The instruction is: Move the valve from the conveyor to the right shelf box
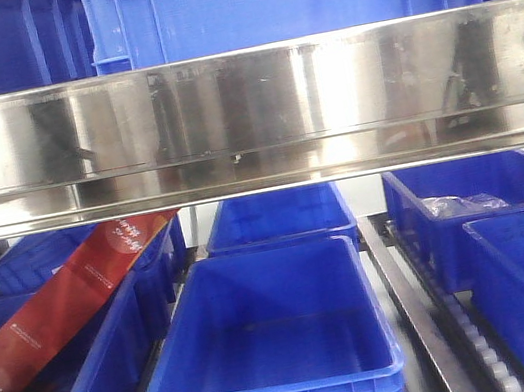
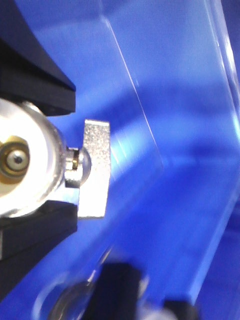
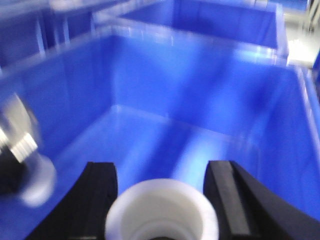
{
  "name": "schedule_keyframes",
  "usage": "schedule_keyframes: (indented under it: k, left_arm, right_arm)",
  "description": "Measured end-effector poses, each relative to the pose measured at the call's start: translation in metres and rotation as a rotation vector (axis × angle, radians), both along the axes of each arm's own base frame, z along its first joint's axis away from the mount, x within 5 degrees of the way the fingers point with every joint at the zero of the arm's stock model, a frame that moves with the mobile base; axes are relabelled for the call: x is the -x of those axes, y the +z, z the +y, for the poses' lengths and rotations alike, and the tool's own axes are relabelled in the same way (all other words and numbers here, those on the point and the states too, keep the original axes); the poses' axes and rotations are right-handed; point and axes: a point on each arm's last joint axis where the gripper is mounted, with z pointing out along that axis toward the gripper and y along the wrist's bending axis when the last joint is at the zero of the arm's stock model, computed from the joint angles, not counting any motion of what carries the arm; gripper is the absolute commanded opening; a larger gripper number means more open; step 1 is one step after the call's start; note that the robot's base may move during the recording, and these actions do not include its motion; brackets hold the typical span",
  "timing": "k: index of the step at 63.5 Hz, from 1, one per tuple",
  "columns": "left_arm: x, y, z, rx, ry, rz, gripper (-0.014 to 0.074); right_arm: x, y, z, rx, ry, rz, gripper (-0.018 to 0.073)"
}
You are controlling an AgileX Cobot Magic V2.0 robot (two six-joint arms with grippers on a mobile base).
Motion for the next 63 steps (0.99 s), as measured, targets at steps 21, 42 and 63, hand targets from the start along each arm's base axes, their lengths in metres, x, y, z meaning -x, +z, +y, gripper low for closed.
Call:
schedule_keyframes:
  k: [21,42,63]
  left_arm:
    - [0.0,0.003,0.0,0.004,0.001,-0.011,0.0422]
    - [0.001,0.002,0.001,-0.004,0.0,0.003,0.0233]
    - [0.012,0.014,0.01,-0.023,0.006,0.031,-0.0111]
  right_arm:
    - [-0.001,0.007,0.0,-0.01,-0.002,-0.041,0.0407]
    - [0.007,0.017,-0.002,-0.012,-0.001,-0.05,0.0045]
    - [0.017,0.025,-0.01,-0.006,-0.012,-0.031,-0.0167]
